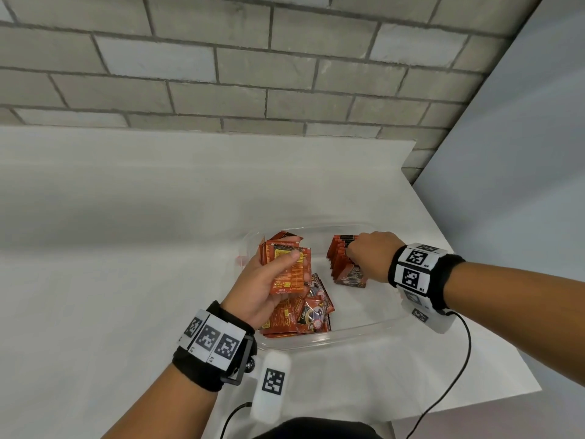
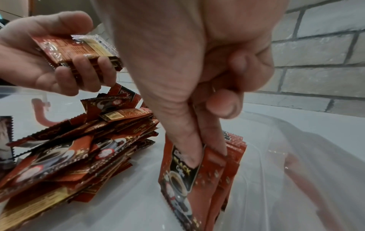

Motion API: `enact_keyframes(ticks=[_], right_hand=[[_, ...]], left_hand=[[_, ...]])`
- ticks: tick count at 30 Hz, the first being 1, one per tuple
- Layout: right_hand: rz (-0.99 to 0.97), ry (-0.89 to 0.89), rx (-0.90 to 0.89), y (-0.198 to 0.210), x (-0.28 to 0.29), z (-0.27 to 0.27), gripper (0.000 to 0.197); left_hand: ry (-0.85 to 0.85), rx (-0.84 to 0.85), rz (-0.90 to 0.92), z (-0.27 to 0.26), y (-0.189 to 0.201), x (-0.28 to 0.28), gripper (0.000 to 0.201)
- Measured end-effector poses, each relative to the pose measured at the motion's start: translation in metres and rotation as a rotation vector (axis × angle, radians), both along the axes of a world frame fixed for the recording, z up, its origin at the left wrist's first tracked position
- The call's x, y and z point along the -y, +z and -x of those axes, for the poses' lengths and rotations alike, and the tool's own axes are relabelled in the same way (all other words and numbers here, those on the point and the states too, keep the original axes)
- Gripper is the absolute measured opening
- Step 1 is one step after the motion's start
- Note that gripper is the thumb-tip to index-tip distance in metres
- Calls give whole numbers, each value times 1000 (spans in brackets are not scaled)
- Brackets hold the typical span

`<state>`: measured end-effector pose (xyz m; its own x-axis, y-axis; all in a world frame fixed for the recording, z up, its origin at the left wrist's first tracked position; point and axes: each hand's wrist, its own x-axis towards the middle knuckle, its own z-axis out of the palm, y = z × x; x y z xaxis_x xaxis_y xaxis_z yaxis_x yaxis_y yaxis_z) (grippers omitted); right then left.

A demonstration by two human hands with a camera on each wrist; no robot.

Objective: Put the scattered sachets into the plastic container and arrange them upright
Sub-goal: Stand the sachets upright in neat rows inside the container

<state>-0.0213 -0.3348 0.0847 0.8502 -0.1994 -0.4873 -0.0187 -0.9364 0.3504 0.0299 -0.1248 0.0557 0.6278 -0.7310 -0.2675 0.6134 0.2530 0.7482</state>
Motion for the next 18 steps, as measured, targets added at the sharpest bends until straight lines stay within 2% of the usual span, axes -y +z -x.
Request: enact_keyframes(ticks=[11,18], right_hand=[[11,19,-50,-5,2,-3,2],[19,9,-42,-4,4,-4,10]], left_hand=[[-4,-1,1,-1,-1,2,39],[-5,1,-18,-3,-3,1,39]])
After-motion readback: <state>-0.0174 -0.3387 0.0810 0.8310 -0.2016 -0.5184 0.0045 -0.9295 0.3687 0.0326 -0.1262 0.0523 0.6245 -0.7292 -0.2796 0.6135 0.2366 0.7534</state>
